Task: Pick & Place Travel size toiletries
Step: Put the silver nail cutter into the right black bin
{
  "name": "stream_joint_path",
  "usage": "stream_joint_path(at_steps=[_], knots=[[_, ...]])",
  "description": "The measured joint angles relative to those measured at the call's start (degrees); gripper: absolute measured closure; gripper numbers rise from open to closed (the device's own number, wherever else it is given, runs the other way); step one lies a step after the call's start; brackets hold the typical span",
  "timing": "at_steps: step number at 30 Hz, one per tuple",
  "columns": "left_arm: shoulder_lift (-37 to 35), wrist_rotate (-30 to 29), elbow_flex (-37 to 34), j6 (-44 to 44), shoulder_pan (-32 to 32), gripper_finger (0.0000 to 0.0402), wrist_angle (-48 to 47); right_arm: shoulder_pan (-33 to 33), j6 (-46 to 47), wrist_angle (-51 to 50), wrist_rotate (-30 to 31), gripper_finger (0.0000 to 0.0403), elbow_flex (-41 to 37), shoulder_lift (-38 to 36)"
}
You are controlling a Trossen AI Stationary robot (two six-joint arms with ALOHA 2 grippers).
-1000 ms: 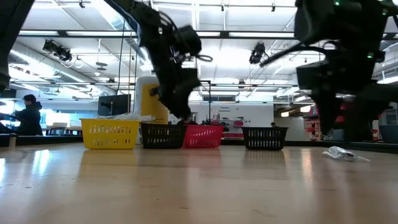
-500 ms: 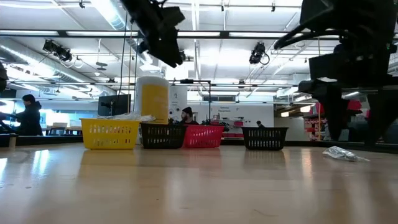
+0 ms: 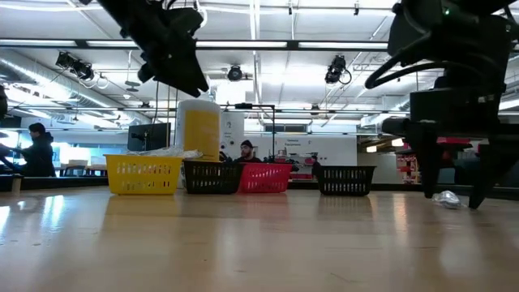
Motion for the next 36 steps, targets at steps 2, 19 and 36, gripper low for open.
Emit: stream_joint_path(at_steps=[2,19,36], knots=[[-0.91,0.03,-1.81,-0.43,-0.61,0.0248,2.71,-0.66,-1.05,1.03,-0.26,0.0176,-0.4,-0.05],[-1.32,-1.71,-3.23,-2.22,-2.38,0.0248,6.99,-4.27,1.27,2.34,-8.55,0.0319,-2.26,0.25],[-1.2,-3.46,-3.23,-2.61,-4.73,0.0248,6.98,-5.56,1.14,2.74,-6.83,0.0341,8.2,0.24]])
